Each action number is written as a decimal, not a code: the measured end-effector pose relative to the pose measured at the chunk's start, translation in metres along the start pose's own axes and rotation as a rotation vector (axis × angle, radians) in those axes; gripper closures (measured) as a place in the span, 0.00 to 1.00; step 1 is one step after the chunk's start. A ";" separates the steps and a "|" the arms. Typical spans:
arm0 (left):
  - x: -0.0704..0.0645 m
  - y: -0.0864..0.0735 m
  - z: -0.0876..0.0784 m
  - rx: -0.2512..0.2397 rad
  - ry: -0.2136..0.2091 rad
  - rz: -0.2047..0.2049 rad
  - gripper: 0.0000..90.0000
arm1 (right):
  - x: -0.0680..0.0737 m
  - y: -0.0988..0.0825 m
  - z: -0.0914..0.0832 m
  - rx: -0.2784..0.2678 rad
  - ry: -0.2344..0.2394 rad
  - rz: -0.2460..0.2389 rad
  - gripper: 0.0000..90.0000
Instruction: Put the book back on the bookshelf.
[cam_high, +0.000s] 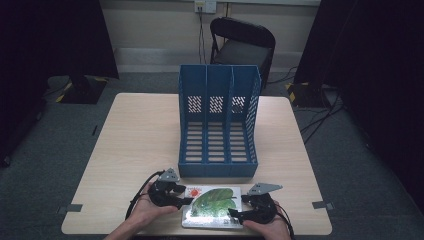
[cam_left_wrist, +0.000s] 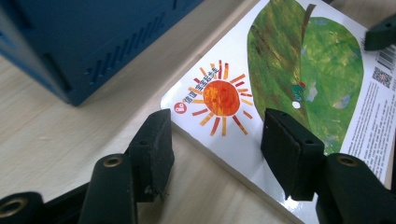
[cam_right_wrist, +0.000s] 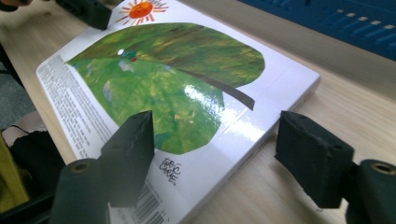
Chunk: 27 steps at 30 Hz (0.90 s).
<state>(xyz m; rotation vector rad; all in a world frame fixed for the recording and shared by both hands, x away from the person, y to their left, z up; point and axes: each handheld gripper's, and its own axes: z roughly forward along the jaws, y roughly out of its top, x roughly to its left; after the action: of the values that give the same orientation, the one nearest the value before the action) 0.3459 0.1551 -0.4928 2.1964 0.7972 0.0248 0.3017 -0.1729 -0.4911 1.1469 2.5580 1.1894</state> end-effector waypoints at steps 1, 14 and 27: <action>0.000 0.000 0.000 0.000 0.000 0.000 0.48 | 0.000 0.000 0.000 0.000 0.000 0.000 0.28; 0.000 0.001 0.004 -0.021 0.021 -0.012 0.25 | 0.008 -0.002 0.002 0.035 0.037 0.006 0.27; 0.000 0.001 0.007 -0.067 0.003 -0.096 0.22 | 0.022 -0.008 0.005 0.031 0.046 -0.052 0.11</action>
<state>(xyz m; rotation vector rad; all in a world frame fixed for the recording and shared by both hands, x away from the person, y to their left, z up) 0.3487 0.1498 -0.4973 2.0932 0.8898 0.0069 0.2830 -0.1582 -0.4958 1.0643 2.6323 1.1825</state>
